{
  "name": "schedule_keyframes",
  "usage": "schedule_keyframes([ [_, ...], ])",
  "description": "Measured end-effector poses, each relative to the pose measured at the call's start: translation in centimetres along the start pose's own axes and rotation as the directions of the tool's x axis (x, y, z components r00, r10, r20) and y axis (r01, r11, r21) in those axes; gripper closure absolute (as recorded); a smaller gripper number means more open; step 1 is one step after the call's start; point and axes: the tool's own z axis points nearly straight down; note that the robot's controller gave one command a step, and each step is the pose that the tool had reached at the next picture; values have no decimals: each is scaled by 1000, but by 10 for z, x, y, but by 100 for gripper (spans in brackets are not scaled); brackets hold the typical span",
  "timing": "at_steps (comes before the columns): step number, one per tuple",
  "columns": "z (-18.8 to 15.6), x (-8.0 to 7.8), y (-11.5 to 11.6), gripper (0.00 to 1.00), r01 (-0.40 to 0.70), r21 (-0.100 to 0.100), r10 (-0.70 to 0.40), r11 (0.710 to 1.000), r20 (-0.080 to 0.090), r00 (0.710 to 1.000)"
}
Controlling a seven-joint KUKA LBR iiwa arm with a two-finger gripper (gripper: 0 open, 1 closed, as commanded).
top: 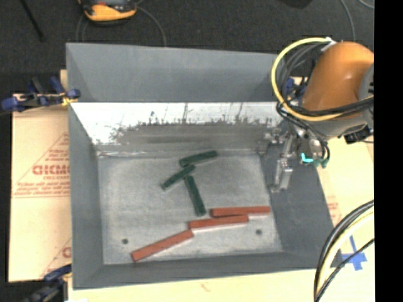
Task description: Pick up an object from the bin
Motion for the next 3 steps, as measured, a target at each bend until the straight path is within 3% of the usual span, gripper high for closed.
schedule_keyframes([
  [1, -4, -2, 0, 0, 3, 1, -3, 1000, 8, 1000],
  [2, 57, 29, 18, 0, 119, 2, -119, 993, 9, 993],
  [3, 48, 67, 38, 0, 210, 1, -210, 978, 4, 978],
])
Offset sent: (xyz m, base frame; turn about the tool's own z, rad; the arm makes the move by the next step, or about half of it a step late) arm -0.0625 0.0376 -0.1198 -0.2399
